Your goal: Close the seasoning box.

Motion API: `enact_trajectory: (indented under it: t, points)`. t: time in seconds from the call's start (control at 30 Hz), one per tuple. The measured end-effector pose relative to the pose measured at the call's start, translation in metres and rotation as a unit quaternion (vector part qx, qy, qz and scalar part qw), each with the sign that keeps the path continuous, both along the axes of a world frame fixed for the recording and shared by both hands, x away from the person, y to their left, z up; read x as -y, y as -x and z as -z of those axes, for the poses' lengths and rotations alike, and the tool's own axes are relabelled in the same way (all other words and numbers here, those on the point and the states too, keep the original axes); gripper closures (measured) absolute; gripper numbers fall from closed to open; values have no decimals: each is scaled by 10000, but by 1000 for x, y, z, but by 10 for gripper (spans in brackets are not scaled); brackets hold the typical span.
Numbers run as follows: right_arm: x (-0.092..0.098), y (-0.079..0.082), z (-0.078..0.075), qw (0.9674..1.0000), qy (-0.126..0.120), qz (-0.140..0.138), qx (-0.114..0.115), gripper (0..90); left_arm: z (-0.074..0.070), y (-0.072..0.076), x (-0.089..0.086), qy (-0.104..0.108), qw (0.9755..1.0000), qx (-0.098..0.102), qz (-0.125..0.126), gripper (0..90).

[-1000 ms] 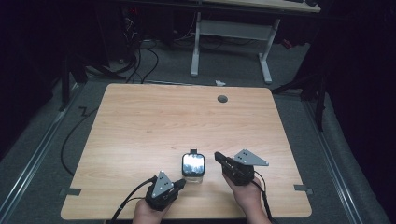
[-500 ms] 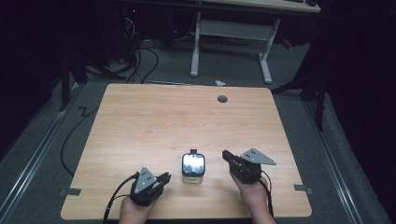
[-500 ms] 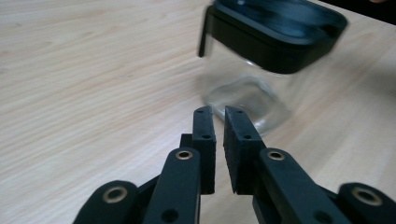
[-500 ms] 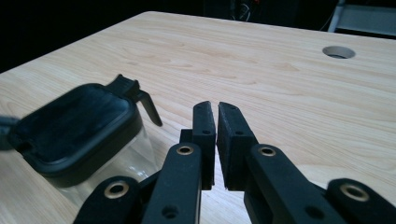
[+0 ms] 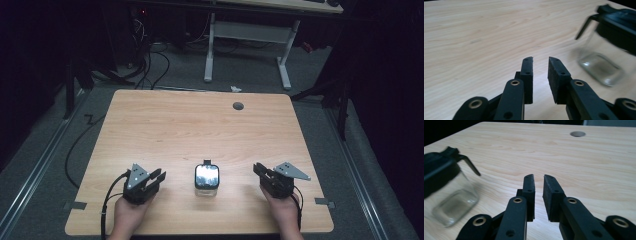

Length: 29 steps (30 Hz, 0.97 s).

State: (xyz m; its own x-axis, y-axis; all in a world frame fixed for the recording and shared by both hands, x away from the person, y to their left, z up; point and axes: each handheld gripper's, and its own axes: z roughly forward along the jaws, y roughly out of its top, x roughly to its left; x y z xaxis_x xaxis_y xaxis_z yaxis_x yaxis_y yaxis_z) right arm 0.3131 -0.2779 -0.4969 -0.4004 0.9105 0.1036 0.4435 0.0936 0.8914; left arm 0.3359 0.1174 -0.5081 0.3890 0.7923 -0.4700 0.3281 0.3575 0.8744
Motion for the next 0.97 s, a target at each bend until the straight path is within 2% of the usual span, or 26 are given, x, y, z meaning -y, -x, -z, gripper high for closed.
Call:
enact_trajectory:
  t: [0.1, 0.17, 0.2, 0.27, 0.3, 0.37, 0.4, 0.43, 0.53, 0.57, 0.63, 0.7, 0.97]
  points:
    - [11, 2, 5, 9999, 38, 139, -38, 765, -3, -12, -11, -82, 9998, 36, -179, 710]
    - [18, 6, 7, 9996, 88, 246, -57, 723, -3, -21, -19, -224, 9994, -36, -257, 662]
    - [24, 14, 11, 9992, 220, 331, -81, 685, -1, -25, -24, -360, 9987, -94, -357, 597]
    - [28, 17, 13, 9989, 237, 390, -72, 660, 5, -27, -32, -546, 9970, -49, -555, 570]
    - [32, 22, 15, 9986, 243, 478, -41, 629, 9, -25, -38, -564, 9964, -66, -636, 555]
    - [40, 28, 19, 9975, 227, 662, -56, 595, 17, -21, -47, -383, 9963, -174, -746, 548]
    - [43, 29, 20, 9971, 293, 704, -51, 583, 18, -19, -50, -436, 9962, -221, -723, 541]
    - [45, 29, 20, 9965, 362, 746, -61, 573, 18, -19, -51, -485, 9958, -162, -761, 528]
    - [48, 28, 19, 9960, 336, 826, -29, 566, 13, -18, -49, -300, 9966, -112, -759, 517]
    - [48, 27, 19, 9961, 315, 827, -25, 565, 13, -18, -47, -310, 9969, -103, -722, 516]
    - [47, 27, 19, 9962, 339, 803, -28, 565, 17, -16, -42, -538, 9964, -75, -644, 511]
    - [46, 26, 19, 9963, 315, 793, -48, 566, 20, -16, -41, -619, 9960, -122, -637, 511]
    - [44, 26, 21, 9965, 339, 761, -78, 560, 19, -16, -42, -517, 9965, -117, -647, 511]
